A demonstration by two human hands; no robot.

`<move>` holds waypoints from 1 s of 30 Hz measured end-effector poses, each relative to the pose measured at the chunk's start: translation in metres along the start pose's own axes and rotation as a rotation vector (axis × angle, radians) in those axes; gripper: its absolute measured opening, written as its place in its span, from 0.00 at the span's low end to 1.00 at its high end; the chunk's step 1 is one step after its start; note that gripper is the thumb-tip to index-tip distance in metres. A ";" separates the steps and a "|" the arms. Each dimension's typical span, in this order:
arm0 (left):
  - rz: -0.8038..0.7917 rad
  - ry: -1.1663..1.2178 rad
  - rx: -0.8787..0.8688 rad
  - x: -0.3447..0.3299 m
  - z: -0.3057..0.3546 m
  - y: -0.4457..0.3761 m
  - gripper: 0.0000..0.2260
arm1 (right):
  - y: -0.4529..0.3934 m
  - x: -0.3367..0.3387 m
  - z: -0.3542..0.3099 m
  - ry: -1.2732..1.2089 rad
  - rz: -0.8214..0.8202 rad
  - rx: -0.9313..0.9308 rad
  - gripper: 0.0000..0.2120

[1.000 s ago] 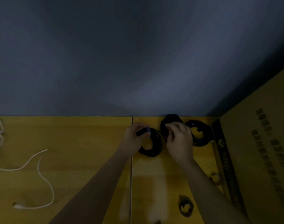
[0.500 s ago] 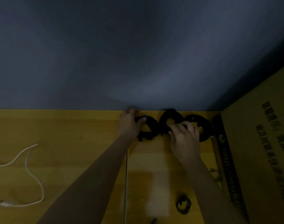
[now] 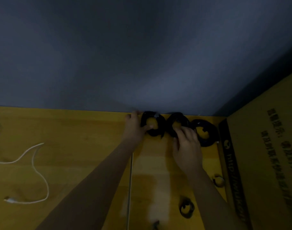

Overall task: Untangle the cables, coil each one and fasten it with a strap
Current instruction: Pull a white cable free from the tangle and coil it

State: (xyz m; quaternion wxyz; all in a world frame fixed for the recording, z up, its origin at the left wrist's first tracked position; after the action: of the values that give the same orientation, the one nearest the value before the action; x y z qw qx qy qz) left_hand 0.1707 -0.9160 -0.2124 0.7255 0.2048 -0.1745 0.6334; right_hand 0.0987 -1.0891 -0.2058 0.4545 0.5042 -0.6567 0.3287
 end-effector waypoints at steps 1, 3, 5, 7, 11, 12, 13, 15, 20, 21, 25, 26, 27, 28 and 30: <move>0.000 0.026 -0.023 0.001 0.001 -0.003 0.27 | 0.003 0.000 -0.001 -0.005 -0.015 -0.001 0.18; -0.012 0.028 -0.051 0.005 0.002 -0.002 0.23 | 0.008 0.001 -0.006 -0.003 -0.024 0.004 0.19; -0.003 -0.065 -0.051 0.013 0.000 0.007 0.20 | 0.012 0.003 -0.014 -0.030 0.006 0.024 0.18; 0.026 -0.196 -0.078 0.026 -0.002 0.023 0.15 | 0.017 0.006 -0.023 -0.051 0.014 0.033 0.17; 0.036 -0.537 -0.190 0.074 0.002 0.060 0.11 | 0.029 0.005 -0.049 0.018 -0.042 0.071 0.16; 0.040 -0.592 -0.210 0.090 0.003 0.068 0.11 | 0.033 0.004 -0.059 0.041 -0.058 0.078 0.16; 0.048 -0.631 -0.219 0.107 0.003 0.075 0.11 | 0.039 0.003 -0.070 0.057 -0.069 0.087 0.15; 0.068 -0.683 -0.195 0.147 -0.001 0.091 0.11 | 0.050 0.001 -0.098 0.070 -0.092 0.129 0.15; 0.123 -0.780 -0.067 0.263 -0.030 0.137 0.13 | 0.080 -0.012 -0.189 0.055 -0.181 0.262 0.15; 0.140 -0.793 -0.039 0.289 -0.040 0.148 0.13 | 0.086 -0.016 -0.211 0.046 -0.193 0.280 0.15; 0.199 -0.861 0.103 0.404 -0.094 0.184 0.15 | 0.109 -0.039 -0.321 0.008 -0.228 0.388 0.15; 0.203 -0.866 0.142 0.433 -0.111 0.192 0.15 | 0.116 -0.048 -0.352 0.005 -0.232 0.425 0.15; 0.203 -0.861 0.173 0.461 -0.129 0.198 0.15 | 0.123 -0.057 -0.384 0.008 -0.232 0.458 0.14; 0.201 -0.854 0.196 0.487 -0.146 0.202 0.15 | 0.129 -0.067 -0.413 0.013 -0.231 0.483 0.14; 0.194 -0.854 0.228 0.541 -0.180 0.207 0.16 | 0.138 -0.088 -0.475 0.019 -0.227 0.514 0.15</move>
State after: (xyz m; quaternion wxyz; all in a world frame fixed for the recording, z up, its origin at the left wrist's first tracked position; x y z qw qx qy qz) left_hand 0.0387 -0.3405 -0.0733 0.4986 0.5092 -0.4056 0.5724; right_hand 0.0992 -0.5967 -0.1081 0.3516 0.6703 -0.4868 0.4360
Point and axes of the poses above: each hand's wrist, its own y-axis away from the middle knuckle, its own x-axis out of the back of the hand, z = x × y, the point moved 4 cm from there along -y, towards the middle knuckle, and after that the axes turned 11 degrees about -x, right-handed, at the moved point
